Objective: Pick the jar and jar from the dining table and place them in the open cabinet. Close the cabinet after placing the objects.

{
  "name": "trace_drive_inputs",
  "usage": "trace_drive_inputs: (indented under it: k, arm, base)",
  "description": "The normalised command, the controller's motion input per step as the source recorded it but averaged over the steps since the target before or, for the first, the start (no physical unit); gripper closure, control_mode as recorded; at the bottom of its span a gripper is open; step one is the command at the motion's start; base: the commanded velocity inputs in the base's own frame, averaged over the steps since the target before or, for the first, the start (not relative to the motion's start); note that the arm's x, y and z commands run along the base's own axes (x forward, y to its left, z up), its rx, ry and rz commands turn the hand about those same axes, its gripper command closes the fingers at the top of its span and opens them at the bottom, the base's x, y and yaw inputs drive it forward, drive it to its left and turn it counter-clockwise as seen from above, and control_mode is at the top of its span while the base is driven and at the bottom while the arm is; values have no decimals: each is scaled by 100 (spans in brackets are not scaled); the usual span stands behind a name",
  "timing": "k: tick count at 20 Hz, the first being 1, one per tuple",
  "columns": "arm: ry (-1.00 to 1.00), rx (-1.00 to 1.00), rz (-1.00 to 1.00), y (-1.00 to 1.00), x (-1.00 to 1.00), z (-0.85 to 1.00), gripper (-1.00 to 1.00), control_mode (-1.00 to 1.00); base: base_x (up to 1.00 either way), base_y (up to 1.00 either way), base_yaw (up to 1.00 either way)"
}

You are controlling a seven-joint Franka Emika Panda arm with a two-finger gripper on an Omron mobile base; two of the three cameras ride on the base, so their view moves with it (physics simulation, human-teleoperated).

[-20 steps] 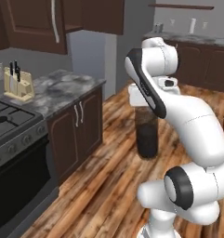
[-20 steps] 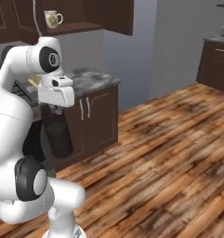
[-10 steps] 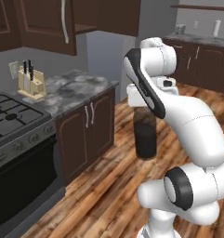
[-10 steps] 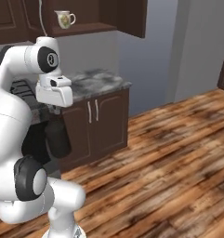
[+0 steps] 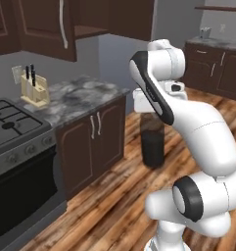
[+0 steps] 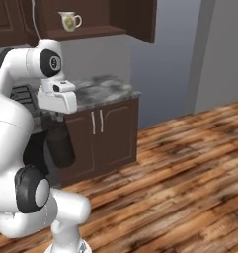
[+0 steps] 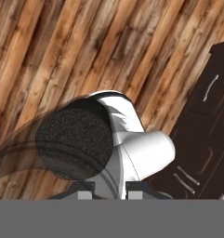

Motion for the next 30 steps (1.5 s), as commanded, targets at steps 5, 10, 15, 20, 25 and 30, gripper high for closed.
trace_drive_inputs:
  k: [5, 10, 15, 20, 25, 30]
  arm:
    - [0, 0, 0, 0, 0, 0, 100, 100]
    - [0, 0, 0, 0, 0, 0, 100, 100]
    - [0, 0, 0, 0, 0, 0, 100, 100]
    - [0, 0, 0, 0, 0, 0, 100, 100]
    - [0, 0, 0, 0, 0, 0, 100, 100]
    - [0, 0, 0, 0, 0, 0, 100, 100]
  base:
    - [46, -32, 10]
    - [61, -22, 8]
    - [67, -13, 5]
    - [67, -9, 3]
    - [58, 1, 0]
    - [55, 6, 0]
